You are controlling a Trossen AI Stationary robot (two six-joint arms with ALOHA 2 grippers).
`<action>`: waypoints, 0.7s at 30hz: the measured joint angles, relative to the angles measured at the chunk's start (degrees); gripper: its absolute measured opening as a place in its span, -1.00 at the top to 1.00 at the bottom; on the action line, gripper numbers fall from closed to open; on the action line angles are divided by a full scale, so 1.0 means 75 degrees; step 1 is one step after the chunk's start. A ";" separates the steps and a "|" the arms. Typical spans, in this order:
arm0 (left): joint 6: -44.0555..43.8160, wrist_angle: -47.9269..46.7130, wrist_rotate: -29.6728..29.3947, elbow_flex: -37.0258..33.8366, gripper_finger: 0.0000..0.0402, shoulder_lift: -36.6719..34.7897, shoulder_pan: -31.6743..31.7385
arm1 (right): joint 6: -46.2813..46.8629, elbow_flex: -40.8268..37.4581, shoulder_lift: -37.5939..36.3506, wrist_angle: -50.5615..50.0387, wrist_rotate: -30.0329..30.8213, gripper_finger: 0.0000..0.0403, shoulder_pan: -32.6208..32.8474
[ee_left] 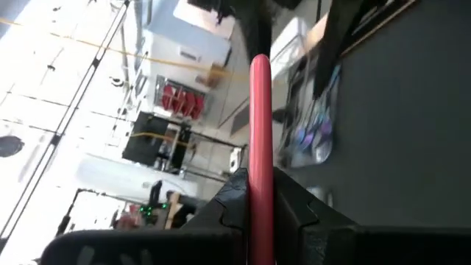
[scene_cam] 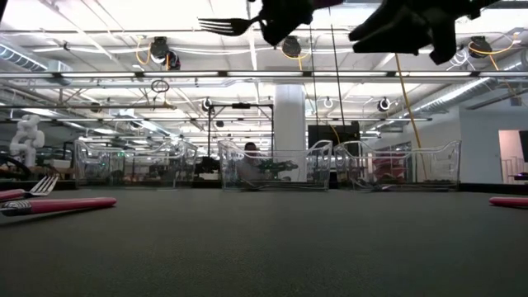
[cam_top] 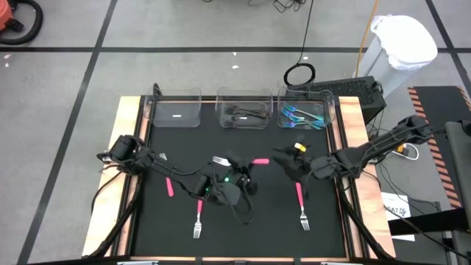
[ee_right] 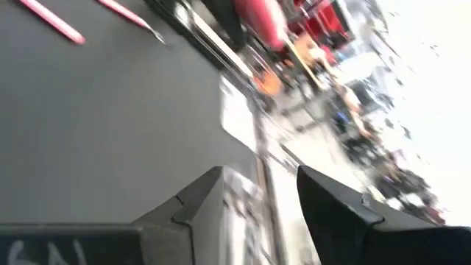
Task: Sort silverware by color (type)
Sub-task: Put the pink fork into the left transparent bin
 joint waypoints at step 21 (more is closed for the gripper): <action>-0.3521 -0.5927 0.2037 -0.0815 0.87 -0.4102 0.3015 | 0.0641 -0.0003 -0.2300 -0.1393 0.0268 0.16 0.0967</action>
